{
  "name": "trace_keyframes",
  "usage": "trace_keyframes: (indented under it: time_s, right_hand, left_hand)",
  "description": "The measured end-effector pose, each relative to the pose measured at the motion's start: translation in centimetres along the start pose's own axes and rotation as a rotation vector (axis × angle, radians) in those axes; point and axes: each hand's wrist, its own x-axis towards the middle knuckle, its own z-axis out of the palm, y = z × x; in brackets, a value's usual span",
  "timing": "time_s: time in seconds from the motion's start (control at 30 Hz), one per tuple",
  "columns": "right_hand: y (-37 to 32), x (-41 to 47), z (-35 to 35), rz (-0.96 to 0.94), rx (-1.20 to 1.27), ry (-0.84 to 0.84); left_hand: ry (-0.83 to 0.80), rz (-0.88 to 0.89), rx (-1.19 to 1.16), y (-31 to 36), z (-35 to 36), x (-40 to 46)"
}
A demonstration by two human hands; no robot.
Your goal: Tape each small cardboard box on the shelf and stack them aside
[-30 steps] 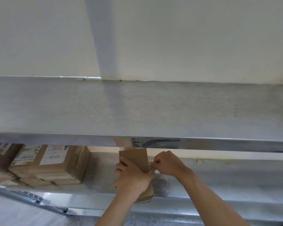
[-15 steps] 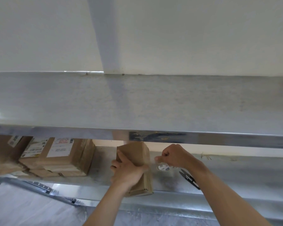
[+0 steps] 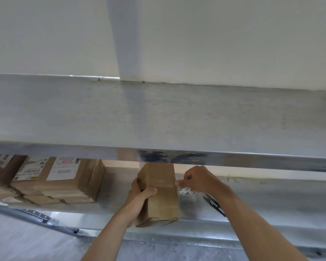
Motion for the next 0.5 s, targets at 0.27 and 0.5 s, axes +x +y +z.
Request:
trace_keyframes:
  time_s: [0.27, 0.5]
  right_hand:
    - [-2.6, 1.1, 1.7, -0.014, -0.014, -0.012]
    - [-3.8, 0.9, 2.4, -0.06, -0.017, -0.067]
  left_hand:
    - [-0.059, -0.031, -0.038, -0.4, -3.4, 0.3]
    - [0.139, 0.154, 0.561, 2.4, -3.1, 0.0]
